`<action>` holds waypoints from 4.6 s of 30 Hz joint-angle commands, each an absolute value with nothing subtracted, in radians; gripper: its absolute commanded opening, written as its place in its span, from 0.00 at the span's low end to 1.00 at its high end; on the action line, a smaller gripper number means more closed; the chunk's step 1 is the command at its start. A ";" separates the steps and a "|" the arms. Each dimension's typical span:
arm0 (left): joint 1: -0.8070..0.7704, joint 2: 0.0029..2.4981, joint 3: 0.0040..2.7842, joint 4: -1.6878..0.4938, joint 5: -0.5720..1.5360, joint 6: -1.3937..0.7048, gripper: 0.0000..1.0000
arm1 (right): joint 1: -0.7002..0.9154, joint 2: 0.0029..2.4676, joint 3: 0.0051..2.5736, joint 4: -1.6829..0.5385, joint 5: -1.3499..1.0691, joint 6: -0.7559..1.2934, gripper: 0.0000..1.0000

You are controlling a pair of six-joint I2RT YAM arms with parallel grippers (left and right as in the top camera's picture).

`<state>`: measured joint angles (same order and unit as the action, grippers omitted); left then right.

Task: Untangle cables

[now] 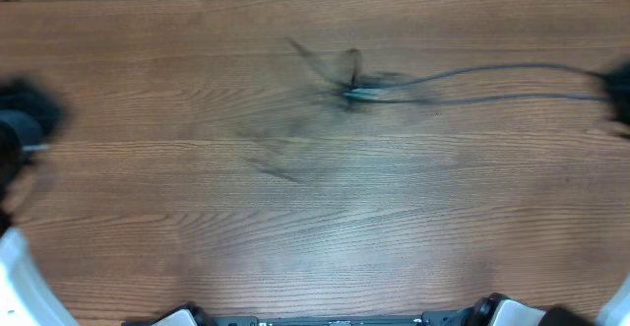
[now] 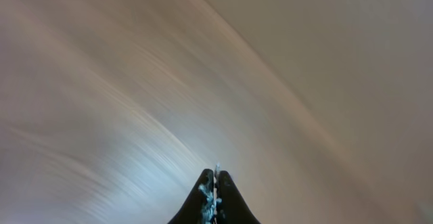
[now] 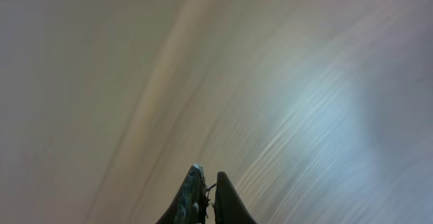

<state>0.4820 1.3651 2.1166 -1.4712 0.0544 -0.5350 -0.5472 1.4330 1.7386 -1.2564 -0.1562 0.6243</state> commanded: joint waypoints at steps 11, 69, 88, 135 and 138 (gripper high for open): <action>0.240 1.400 2.115 -1.368 0.266 -0.346 0.04 | -0.266 1.460 1.716 -1.245 -0.054 0.564 0.11; -0.162 1.453 2.115 -1.392 0.071 -0.186 1.00 | 0.966 1.840 1.473 -1.341 0.290 0.381 0.88; -0.162 1.453 2.115 -1.457 0.070 -0.152 1.00 | 1.042 1.841 1.395 -1.008 0.153 -0.058 0.59; -0.162 1.453 2.115 -1.494 0.066 -0.131 1.00 | 1.012 1.842 1.262 -0.842 0.155 -0.054 0.04; -0.162 1.453 2.115 -1.497 0.063 -0.126 1.00 | 1.012 1.842 1.262 -0.843 0.155 -0.054 0.11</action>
<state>-0.1623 1.4498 2.1147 -1.4967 0.0769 -0.1505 1.0153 1.8515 1.2675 -0.8471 0.1429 -0.0551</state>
